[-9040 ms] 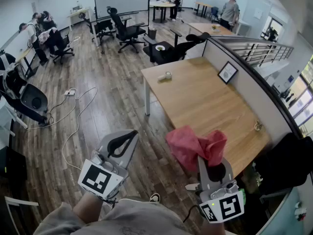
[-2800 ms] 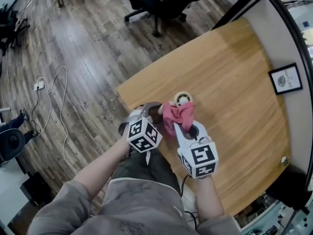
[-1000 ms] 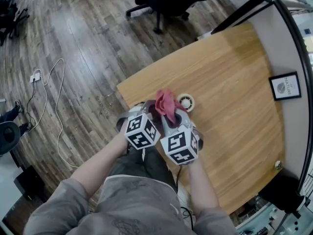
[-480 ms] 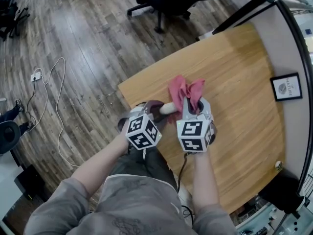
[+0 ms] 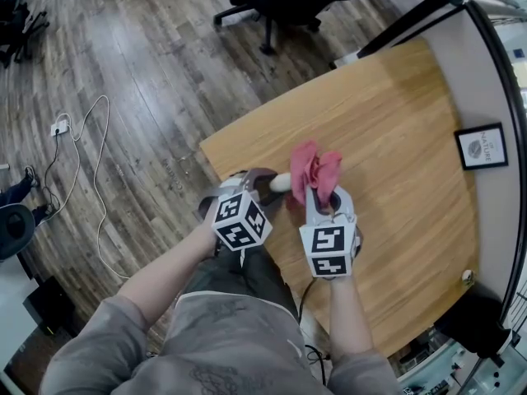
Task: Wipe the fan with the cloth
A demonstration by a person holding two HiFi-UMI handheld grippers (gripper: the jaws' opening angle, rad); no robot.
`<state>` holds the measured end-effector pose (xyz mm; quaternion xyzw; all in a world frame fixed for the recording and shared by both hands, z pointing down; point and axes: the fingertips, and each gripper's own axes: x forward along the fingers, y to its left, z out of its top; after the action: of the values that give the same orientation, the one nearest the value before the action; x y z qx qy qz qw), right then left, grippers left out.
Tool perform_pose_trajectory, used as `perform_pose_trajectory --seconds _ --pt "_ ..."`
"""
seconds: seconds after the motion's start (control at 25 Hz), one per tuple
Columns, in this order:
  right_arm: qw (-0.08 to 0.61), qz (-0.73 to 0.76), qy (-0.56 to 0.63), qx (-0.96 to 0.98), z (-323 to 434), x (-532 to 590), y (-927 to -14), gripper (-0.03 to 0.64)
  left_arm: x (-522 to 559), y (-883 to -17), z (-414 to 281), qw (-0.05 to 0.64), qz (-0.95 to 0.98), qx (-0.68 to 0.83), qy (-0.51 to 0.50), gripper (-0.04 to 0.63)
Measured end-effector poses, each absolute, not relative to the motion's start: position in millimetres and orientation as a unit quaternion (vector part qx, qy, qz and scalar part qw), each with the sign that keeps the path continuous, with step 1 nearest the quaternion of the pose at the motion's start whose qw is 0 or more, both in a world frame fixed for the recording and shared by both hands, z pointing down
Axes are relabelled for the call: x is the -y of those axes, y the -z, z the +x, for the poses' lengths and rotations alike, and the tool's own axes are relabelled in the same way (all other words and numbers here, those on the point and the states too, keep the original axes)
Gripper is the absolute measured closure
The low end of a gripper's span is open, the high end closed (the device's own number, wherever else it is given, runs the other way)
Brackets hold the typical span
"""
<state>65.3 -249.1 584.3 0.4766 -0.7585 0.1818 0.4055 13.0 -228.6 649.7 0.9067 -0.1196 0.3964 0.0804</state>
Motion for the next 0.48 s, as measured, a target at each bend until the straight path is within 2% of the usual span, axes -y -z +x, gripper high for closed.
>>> perform_pose_trajectory --seconds 0.28,0.48 --pt "0.398 0.402 -0.176 0.806 -15 235 -595 0.560 228 -650 12 0.084 0.907 0.115 -0.396 0.417" --pt "0.376 0.410 -0.193 0.808 0 257 -599 0.558 228 -650 12 0.086 0.908 0.109 -0.396 0.417"
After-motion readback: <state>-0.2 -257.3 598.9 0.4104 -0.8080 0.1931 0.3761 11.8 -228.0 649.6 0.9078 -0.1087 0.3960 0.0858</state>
